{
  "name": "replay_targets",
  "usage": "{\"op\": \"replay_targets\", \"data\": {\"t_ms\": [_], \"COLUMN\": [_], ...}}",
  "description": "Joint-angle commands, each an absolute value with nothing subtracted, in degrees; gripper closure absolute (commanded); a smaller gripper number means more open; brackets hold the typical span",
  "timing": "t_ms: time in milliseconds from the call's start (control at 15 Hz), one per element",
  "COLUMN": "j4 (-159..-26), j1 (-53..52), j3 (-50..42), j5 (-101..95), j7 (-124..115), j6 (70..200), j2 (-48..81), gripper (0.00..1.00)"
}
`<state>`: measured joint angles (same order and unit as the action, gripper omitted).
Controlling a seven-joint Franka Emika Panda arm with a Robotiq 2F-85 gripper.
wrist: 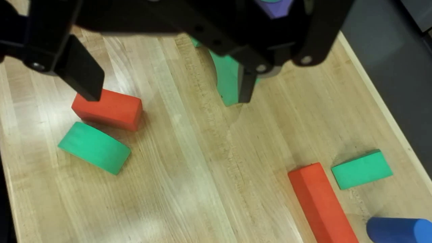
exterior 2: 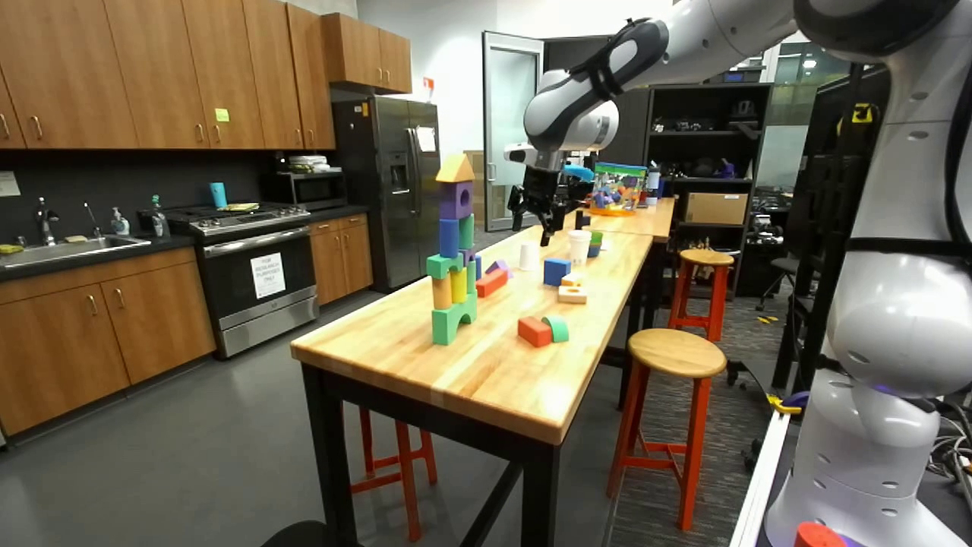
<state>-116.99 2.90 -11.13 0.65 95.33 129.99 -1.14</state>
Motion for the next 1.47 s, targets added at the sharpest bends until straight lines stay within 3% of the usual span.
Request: {"op": "replay_targets", "data": {"t_ms": [0, 1400], "j4": [-114.6, -109.7], "j1": [4.4, 9.1], "j3": [-9.4, -6.5], "j5": [0.8, -1.0], "j7": [96.9, 90.2], "j6": [128.6, 139.4], "j2": [-0.3, 12.3], "gripper": [0.0, 0.0]}}
